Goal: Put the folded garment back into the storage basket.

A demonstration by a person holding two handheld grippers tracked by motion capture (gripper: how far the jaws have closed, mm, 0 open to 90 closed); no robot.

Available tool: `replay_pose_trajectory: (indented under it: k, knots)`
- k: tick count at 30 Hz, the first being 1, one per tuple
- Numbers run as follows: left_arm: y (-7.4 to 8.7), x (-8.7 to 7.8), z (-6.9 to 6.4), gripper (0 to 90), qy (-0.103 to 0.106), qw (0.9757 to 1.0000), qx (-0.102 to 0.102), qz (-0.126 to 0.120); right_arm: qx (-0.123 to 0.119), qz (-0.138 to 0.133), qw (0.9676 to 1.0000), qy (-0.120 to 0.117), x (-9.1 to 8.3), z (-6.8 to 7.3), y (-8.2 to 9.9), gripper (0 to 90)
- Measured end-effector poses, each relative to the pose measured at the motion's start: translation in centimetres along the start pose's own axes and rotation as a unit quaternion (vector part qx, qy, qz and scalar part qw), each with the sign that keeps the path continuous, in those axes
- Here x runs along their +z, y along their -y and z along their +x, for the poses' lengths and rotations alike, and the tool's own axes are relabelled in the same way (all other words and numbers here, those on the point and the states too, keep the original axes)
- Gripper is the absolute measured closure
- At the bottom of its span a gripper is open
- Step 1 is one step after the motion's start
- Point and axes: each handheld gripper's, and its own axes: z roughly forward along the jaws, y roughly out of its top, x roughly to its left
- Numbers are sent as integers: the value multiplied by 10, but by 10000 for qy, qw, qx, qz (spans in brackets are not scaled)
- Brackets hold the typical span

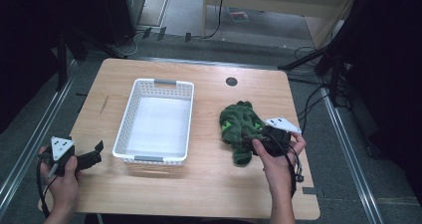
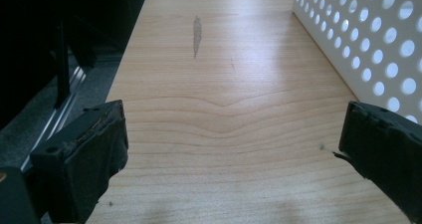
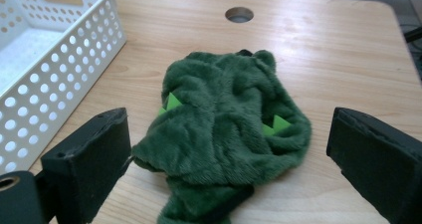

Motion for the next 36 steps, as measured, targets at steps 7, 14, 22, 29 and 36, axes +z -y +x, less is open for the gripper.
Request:
replay_pose_trajectory:
  k: [7,14,22,29,36]
  knots:
    - [0,0,-1,1,22,10000,37,5,90,343,9993,141,25,3,-10,32]
    - [0,0,0,1,45,10000,15,35,166,694,9970,287,47,1,-17,32]
    - [0,1,0,1,57,10000,5,39,239,1113,9929,356,74,4,-20,47]
    - [0,1,0,1,64,10000,2,38,285,1343,9883,668,95,8,-21,127]
    - [0,1,0,1,65,10000,7,38,421,1600,9842,633,111,7,-20,134]
